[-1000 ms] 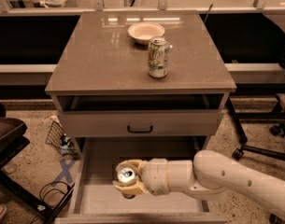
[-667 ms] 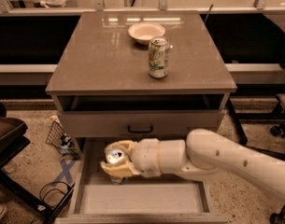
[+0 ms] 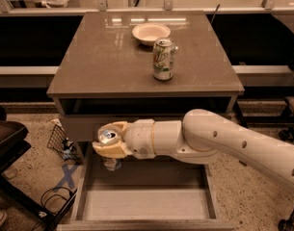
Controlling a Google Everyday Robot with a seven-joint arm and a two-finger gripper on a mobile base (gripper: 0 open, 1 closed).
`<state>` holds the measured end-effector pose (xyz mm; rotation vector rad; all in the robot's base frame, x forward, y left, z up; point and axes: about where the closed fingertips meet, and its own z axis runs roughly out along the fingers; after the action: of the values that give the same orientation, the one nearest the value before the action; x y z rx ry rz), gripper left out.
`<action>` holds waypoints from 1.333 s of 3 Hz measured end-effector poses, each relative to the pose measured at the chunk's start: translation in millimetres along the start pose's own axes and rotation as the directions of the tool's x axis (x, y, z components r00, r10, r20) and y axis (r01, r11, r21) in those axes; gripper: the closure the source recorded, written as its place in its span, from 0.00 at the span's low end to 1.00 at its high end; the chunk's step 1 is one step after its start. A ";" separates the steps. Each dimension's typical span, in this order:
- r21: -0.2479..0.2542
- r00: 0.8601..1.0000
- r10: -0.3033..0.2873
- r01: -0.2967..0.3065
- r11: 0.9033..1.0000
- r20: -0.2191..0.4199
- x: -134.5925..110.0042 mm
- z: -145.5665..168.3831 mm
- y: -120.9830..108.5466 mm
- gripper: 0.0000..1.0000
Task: Pick redbull can from bottom drawer and place on counter
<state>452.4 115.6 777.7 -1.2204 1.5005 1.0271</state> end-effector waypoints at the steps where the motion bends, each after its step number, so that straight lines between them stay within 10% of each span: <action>1: 0.064 0.999 0.006 -0.009 0.998 0.037 -23.1 2.5 -24.4 1.00; 4: 0.355 0.999 -0.009 -0.009 0.935 0.050 -212.8 -9.6 -103.9 1.00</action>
Offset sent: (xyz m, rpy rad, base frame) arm 0.1248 -0.0007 0.1314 0.0698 -0.0437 -0.3145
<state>572.4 136.7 981.0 -0.9301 1.5649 0.7383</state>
